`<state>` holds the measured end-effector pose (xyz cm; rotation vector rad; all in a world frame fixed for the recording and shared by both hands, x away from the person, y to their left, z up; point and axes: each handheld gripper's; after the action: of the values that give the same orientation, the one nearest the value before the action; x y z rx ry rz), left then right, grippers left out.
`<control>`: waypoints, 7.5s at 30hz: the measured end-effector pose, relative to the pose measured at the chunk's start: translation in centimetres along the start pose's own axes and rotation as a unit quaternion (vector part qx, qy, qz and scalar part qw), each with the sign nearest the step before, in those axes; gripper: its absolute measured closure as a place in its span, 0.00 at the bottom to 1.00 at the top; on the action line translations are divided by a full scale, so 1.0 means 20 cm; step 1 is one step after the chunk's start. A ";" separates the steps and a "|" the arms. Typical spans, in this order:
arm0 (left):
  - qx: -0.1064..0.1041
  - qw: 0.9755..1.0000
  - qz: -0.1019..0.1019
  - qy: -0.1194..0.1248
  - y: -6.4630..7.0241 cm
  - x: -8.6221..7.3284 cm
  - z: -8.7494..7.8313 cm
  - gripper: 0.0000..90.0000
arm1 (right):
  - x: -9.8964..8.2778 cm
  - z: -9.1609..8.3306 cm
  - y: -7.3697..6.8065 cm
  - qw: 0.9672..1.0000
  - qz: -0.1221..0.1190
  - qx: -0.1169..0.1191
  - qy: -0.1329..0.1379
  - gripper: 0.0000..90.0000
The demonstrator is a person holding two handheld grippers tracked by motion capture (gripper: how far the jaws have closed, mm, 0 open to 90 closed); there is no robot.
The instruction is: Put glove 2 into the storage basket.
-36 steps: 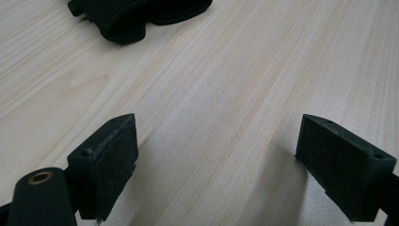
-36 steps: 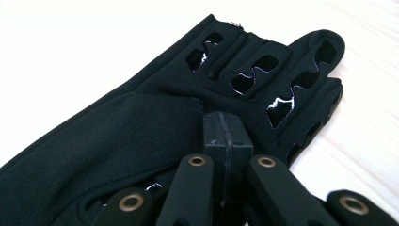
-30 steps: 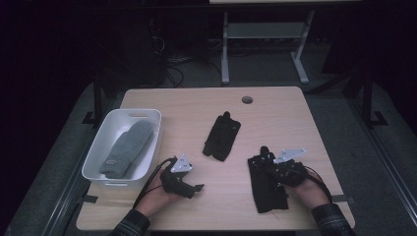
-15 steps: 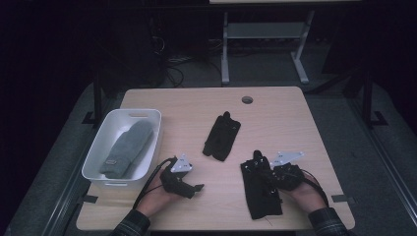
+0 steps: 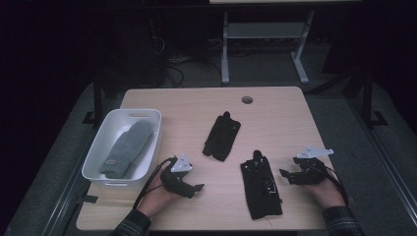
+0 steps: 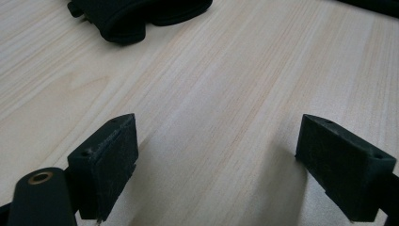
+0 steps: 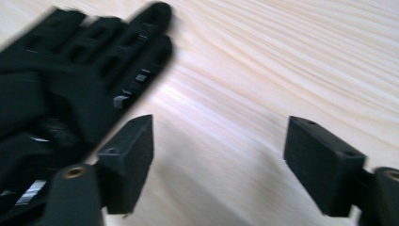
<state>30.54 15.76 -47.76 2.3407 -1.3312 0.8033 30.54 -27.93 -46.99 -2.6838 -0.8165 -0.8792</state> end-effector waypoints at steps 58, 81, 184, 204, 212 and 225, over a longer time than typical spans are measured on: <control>0.022 0.998 -0.065 -0.012 -0.46 0.60 0.26 0.99 | -0.04 0.05 0.04 1.000 0.016 -0.004 0.014 0.13; -0.007 0.998 -0.048 -0.047 -0.37 0.50 0.29 1.00 | -0.04 0.05 0.04 1.000 0.016 -0.004 0.014 0.13; -0.022 0.994 -0.099 -0.045 -0.06 0.19 0.05 0.76 | 0.06 -0.02 -0.33 0.988 -0.084 0.129 -0.012 1.00; -0.092 0.988 -0.127 -0.002 -0.04 0.29 -0.06 0.96 | 0.07 0.04 -0.35 0.987 -0.090 0.131 -0.038 1.00; -0.122 0.984 -0.129 0.020 -0.03 0.34 -0.09 0.96 | 0.10 0.07 -0.37 0.985 -0.096 0.137 -0.033 1.00; -0.158 0.981 -0.111 0.031 0.03 0.47 -0.04 0.96 | 0.17 0.13 -0.43 0.982 -0.113 0.148 -0.033 1.00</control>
<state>33.66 9.54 -41.30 2.1452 -1.0584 0.5468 29.21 -18.33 -46.78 -2.4039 -1.1824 -0.6540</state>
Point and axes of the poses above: each handheld gripper's, and its own axes: z roughly forward along the jaws, x roughly out of its top, y roughly to its right, and after that the axes turned 8 degrees about -y, right-handed
